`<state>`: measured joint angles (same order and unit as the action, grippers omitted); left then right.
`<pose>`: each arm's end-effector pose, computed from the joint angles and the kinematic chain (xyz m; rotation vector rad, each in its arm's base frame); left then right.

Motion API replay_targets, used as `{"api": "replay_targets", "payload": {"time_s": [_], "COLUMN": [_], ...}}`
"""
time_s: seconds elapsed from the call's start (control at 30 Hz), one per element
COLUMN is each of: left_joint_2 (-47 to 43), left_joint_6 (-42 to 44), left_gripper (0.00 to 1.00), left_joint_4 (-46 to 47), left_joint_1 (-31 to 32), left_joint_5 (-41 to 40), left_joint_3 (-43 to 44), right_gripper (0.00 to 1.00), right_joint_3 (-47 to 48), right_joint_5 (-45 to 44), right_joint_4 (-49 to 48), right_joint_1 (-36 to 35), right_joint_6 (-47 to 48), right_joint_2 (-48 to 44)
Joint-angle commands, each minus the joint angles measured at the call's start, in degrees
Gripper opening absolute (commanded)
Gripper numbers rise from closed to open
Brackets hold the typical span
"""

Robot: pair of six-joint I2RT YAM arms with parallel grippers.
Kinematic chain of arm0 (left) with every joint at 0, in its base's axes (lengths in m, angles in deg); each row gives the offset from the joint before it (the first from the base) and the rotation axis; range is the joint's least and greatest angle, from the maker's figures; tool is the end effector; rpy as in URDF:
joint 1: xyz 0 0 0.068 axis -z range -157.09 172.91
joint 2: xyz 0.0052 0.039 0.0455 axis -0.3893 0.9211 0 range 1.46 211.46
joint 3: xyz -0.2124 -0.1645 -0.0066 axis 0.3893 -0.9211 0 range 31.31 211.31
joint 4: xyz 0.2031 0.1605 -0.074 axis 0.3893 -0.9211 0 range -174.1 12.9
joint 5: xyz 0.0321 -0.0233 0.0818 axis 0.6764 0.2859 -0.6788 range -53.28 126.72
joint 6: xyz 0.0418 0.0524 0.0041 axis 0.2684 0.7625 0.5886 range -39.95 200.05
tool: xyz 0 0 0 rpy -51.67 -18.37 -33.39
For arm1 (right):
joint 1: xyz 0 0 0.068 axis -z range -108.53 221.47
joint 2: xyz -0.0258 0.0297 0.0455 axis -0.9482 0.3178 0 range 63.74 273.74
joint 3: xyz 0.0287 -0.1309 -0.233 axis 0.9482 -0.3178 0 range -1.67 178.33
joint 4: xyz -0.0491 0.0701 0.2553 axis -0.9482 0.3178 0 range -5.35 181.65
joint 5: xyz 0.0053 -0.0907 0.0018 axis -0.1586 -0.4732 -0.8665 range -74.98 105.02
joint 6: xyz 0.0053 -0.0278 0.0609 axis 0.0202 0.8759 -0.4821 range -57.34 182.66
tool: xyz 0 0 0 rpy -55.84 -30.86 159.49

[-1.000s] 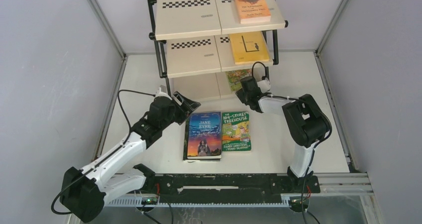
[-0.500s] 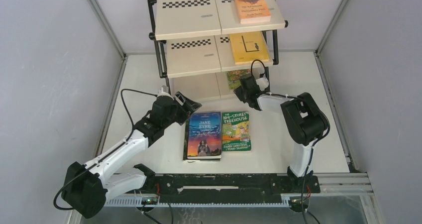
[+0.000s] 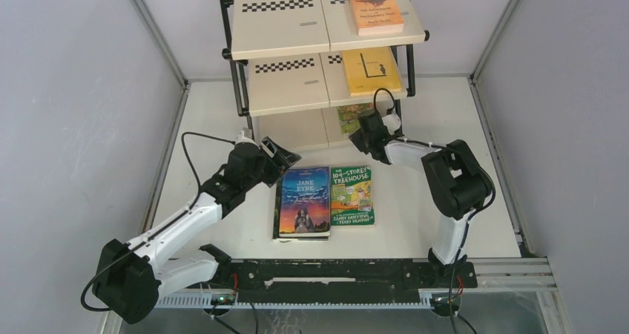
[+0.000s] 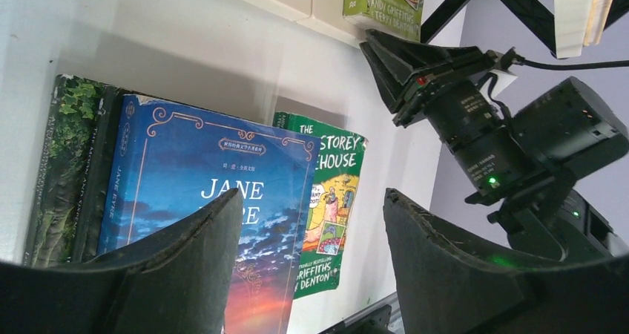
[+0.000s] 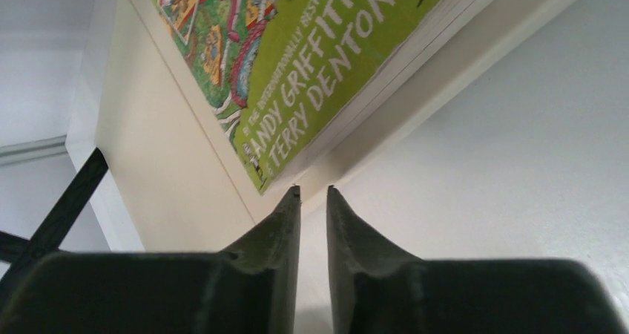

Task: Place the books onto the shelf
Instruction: Adjust the book on the shelf.

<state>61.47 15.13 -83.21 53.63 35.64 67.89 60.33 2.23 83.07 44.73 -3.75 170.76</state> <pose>0.2217 -0.1308 0.2300 -0.6718 2.1416 -0.9549 0.3708 0.1736 0.1384 0.9121 2.1916 0.5582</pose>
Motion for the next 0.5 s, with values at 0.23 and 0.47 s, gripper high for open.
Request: {"api": "replay_targets", "payload": {"time_s": [0.23,0.47], "left_joint_2": [-0.6,0.1], "left_joint_6": [4.6,7.0], "left_gripper": [0.74,0.74], "left_joint_4": [-1.6,-5.6], "left_joint_1": [0.2,2.6], "left_joint_5": [7.1,10.4], "left_joint_3": [5.5,6.6], "right_gripper": [0.54,0.56], "right_joint_3": [-6.0,-14.6], "right_joint_5": [-1.2,0.0], "right_joint_4": [10.7,17.7], "right_joint_1": [0.3,-0.8], "right_joint_6": [13.9,20.5], "right_joint_2": [-19.0,-29.2]}}
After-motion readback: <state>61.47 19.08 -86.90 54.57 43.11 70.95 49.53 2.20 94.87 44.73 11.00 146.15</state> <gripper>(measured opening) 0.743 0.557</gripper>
